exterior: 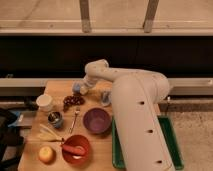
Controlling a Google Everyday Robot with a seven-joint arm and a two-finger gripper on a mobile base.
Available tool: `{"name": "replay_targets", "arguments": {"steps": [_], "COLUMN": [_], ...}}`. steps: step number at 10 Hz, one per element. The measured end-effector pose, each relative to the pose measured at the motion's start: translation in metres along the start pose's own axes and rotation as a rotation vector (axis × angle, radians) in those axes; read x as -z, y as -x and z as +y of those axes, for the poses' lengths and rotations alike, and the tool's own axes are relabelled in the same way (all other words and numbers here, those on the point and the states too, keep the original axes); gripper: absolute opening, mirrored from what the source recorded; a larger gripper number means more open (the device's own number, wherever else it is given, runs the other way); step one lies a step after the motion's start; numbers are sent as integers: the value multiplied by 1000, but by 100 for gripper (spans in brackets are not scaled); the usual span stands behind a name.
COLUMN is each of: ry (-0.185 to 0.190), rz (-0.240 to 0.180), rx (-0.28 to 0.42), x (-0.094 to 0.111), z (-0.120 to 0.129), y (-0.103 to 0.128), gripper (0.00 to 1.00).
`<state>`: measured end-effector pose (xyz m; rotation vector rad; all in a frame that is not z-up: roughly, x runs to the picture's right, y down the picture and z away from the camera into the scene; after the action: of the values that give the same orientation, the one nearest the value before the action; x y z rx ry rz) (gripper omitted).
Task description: Wipe purple bowl with sponge
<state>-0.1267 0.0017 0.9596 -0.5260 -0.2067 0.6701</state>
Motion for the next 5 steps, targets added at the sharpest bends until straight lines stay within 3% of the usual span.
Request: {"name": "replay_targets", "arguments": {"steps": [2,3,5], "ry": [-72,-84,-93], "rz": [5,9,26], "rx": [71,94,98], "x": [15,21,34], "z": [13,19,23], "y": [7,11,-2], "gripper": [0,0,0]}}
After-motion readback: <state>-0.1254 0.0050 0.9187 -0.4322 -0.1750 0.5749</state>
